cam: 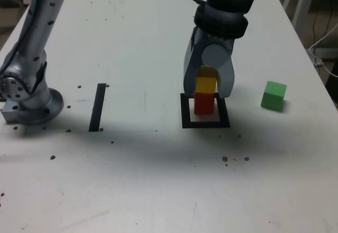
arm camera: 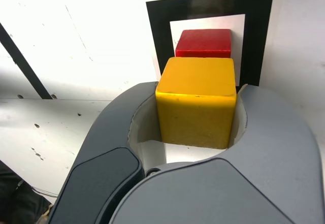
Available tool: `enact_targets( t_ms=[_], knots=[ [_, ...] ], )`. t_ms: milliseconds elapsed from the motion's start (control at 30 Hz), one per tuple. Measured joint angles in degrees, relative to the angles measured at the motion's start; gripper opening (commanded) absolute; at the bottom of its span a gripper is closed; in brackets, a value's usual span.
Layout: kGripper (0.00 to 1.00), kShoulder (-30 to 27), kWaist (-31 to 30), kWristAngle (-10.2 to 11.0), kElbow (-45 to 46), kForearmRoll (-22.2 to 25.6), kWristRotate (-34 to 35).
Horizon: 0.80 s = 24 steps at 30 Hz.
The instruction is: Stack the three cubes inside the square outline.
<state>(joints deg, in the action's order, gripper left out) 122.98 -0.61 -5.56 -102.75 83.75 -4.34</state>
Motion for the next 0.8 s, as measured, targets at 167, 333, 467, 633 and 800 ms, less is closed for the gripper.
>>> enact_targets(
  t_ms=[167,333,467,633,800],
  knots=[
    [0.28,0.3,0.2,-0.1,0.5,-0.5,-0.1],
    [0.28,0.5,0.3,-0.3,0.5,-0.7,-0.2],
    [0.28,0.9,0.3,-0.4,0.5,-0.8,-0.2],
    [0.28,1.1,0.3,-0.5,0.6,-1.0,-0.3],
    [0.34,1.5,0.3,-0.6,0.9,-1.2,-0.6]
  ],
)
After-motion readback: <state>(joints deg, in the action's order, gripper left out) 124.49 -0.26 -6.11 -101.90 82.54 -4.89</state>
